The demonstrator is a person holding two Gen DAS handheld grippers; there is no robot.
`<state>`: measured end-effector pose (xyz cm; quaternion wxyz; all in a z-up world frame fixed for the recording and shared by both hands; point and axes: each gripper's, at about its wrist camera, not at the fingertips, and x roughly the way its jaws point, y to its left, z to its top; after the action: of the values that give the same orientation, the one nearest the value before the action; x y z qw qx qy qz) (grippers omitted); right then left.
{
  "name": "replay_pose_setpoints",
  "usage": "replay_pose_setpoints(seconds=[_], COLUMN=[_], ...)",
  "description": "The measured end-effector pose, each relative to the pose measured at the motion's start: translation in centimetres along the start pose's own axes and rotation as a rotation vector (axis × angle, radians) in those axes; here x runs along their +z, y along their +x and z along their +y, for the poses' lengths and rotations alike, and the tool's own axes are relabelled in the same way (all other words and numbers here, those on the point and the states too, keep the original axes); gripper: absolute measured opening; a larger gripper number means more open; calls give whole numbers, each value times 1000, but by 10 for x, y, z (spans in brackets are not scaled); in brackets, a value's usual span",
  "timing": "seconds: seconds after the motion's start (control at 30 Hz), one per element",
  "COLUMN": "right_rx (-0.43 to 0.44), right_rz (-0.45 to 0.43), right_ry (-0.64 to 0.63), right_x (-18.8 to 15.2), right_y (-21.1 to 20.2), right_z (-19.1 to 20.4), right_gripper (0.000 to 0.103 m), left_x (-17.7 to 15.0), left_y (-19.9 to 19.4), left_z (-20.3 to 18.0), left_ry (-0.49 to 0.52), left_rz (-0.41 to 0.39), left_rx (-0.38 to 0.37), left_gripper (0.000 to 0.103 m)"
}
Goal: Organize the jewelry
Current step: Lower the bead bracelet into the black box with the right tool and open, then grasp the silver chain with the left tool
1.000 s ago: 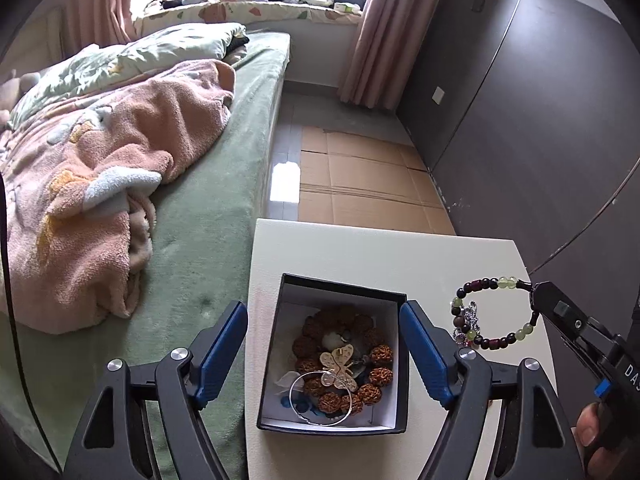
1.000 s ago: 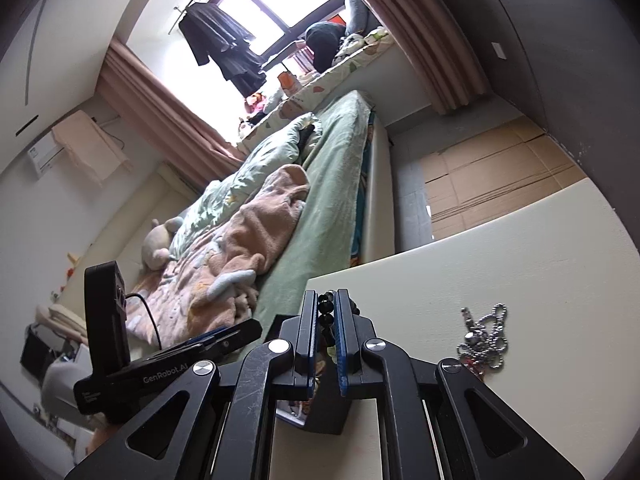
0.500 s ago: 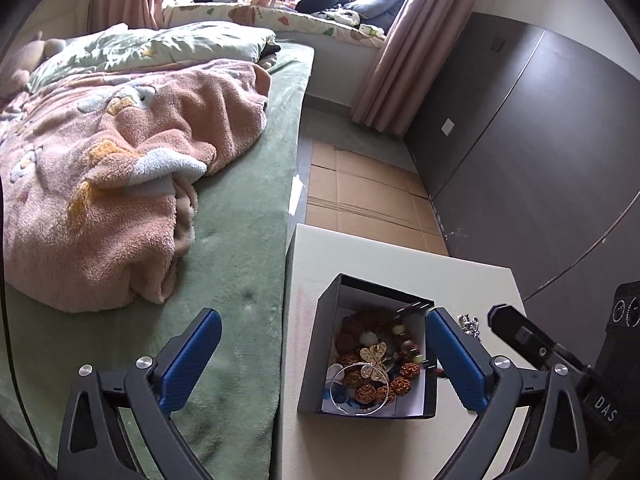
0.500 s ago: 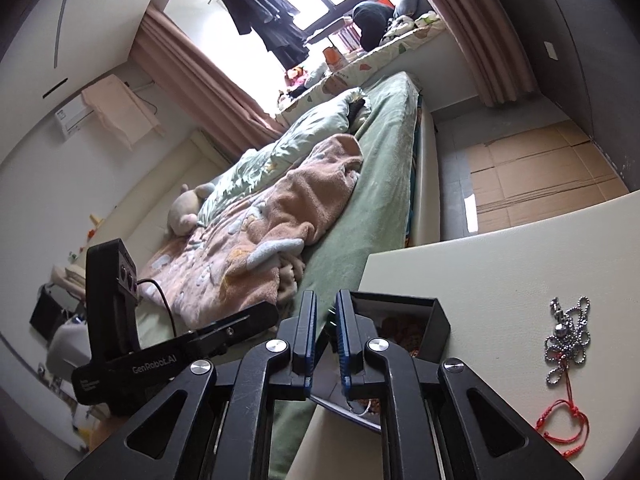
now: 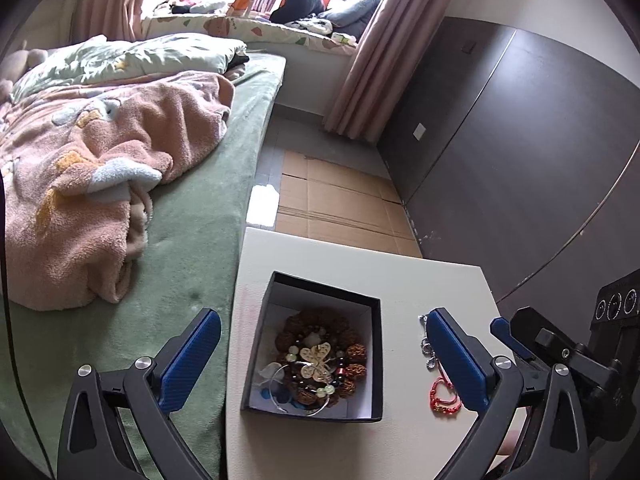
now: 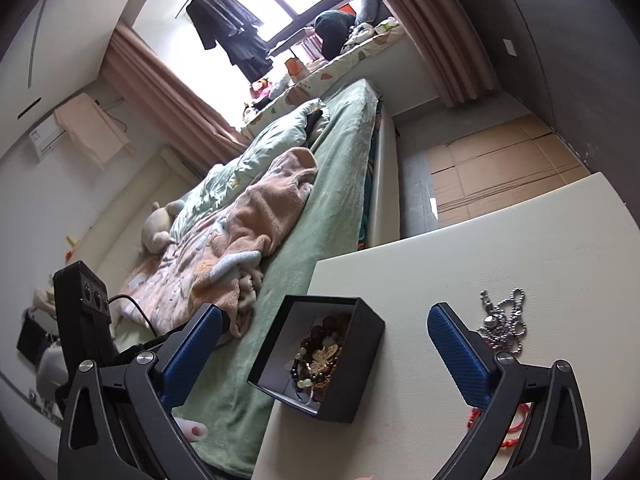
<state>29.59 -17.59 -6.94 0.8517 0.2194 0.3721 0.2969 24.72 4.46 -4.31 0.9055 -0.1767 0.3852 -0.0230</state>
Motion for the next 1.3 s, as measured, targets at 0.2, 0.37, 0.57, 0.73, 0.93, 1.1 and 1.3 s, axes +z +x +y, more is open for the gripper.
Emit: replay_pose_setpoints(seconds=[0.2, 0.37, 0.57, 0.73, 0.93, 1.1, 1.3], right_rx=[-31, -57, -102, -125, -158, -149, -162], right_rz=[-35, -58, -77, -75, -67, -79, -61], right_ry=[39, 85, 124, 130, 151, 245, 364], right_x=[3, 5, 6, 5, 1, -1, -8], right_y=[-28, -46, -67, -81, -99, -110, -110], right_z=[-28, -52, -80, -94, -114, -137, -164], right_gripper=[103, 103, 103, 103, 103, 103, 103], left_x=[-1, -5, -12, -14, -15, -15, -20], left_y=[3, 4, 11, 13, 23, 34, 67], left_z=[-25, -48, -73, -88, -106, -125, -144], left_ry=[42, 86, 138, 160, 183, 216, 242], left_rz=[6, 14, 45, 47, 72, 95, 187], left_rx=[-22, -48, -62, -74, -92, -103, -121], left_gripper=[103, 103, 103, 103, 102, 101, 71])
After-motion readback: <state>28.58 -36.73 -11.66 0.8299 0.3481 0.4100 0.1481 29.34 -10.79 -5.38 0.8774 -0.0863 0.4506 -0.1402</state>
